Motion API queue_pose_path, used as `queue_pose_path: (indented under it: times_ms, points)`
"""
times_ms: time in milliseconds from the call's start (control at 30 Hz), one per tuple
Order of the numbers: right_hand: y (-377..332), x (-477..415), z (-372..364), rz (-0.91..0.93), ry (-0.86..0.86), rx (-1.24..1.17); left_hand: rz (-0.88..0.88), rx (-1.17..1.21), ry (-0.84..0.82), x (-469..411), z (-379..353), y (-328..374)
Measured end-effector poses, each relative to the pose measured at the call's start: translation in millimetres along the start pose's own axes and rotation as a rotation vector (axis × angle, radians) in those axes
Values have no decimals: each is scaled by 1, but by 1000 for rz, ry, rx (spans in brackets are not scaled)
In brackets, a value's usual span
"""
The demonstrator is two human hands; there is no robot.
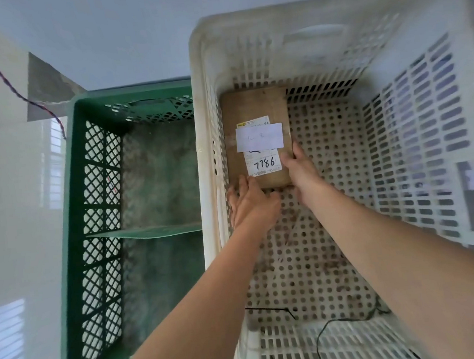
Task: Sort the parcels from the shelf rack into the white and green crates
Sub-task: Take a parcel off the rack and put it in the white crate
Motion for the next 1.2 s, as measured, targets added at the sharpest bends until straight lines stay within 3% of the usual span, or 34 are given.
queue_pose_path:
  times_ms: [333,500,800,1000,1200]
  points:
    - [-7,6,2,46,-14,102,12,-41,0,-4,-5,9]
    - [-47,70,13,148,20,45,-114,-22,105,36,19,21]
    - [-223,303,21,451,12,119,-358,489,189,271,179,111]
    - [-343,471,13,607,-13,91,-529,461,182,456,269,165]
    - [-429,620,24,775,-39,70,-661,415,269,602,308,199]
Point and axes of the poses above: each hand's wrist, its own x-axis away from the middle knuckle, its own z-axis out of the back of the hand, y = z × x, the point moved 2 cm from there along -x, towards the middle knuckle, and after that the axes turned 10 degrees about -x, right-handed, at the moved point
